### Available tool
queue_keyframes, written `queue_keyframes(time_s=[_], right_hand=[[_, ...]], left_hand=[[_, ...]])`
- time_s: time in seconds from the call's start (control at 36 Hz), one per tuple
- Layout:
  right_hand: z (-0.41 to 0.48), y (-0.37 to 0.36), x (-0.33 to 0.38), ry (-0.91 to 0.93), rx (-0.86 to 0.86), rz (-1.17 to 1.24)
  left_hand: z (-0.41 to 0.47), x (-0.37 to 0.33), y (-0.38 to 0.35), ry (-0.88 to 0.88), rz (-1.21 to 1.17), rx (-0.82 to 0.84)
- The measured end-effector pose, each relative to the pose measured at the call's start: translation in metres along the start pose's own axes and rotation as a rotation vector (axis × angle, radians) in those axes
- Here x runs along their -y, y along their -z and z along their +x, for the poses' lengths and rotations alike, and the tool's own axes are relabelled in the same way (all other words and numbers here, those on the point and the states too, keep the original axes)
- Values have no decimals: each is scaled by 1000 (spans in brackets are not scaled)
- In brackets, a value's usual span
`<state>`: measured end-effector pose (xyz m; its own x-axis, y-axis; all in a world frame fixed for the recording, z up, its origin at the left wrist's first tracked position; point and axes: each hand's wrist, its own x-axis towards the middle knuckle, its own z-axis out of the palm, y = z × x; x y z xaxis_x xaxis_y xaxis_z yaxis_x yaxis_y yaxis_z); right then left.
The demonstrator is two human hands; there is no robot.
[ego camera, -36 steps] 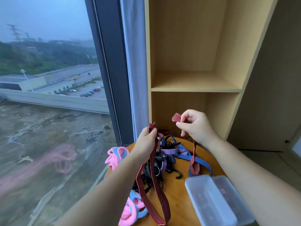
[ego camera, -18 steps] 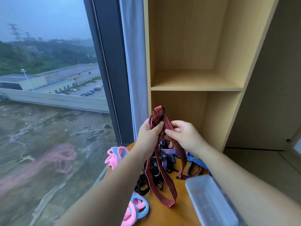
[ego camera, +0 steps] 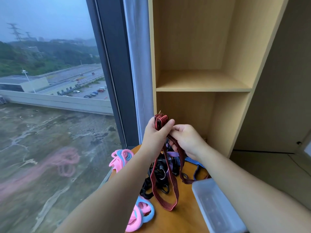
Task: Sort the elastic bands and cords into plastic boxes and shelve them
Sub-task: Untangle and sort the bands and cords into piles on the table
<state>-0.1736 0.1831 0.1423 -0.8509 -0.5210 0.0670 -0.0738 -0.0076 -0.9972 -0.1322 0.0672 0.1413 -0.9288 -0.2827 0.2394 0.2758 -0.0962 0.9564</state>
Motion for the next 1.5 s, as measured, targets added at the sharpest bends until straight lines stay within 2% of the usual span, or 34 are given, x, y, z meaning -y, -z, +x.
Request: queue_keyframes(time_s=[0.11, 0.22, 0.33, 0.39, 0.5, 0.56, 0.61, 0.75, 0.83, 0.92, 0.97, 1.11, 1.28, 1.42, 1.5], right_hand=[[3, 7, -3, 5, 100, -94], [-5, 29, -14, -11, 200, -328], [-19, 53, -31, -69, 198, -447], [-24, 59, -31, -50, 151, -405], [-17, 54, -7, 138, -17, -344], [-13, 47, 11, 215, -20, -333], [-8, 39, 29, 274, -27, -333], [6, 29, 57, 342, -71, -307], [11, 31, 56, 359, -68, -355], [9, 34, 50, 349, -32, -408], [6, 41, 45, 305, 25, -450], [4, 72, 18, 126, 192, -527], [9, 91, -28, 67, -26, -883], [11, 91, -29, 102, -169, -852], [11, 89, -26, 89, -80, -831]], left_hand=[[8, -7, 7, -96, 144, -174], [24, -29, 21, -108, 84, -273], [34, -48, 38, -158, 43, -296], [34, -50, 43, -174, 68, -264], [27, -43, 42, -132, 81, -205], [23, -38, 37, -119, 198, -139], [18, -35, 30, -89, 245, 0], [11, -31, 21, -12, 194, 238], [12, -30, 20, 60, 97, 312], [13, -33, 23, 54, 107, 371], [14, -39, 28, 15, 138, 343], [21, -59, 45, -91, 78, 139], [18, -54, 54, -167, 211, 17], [16, -28, 56, -99, 326, -2], [12, -10, 51, -76, 366, 6]])
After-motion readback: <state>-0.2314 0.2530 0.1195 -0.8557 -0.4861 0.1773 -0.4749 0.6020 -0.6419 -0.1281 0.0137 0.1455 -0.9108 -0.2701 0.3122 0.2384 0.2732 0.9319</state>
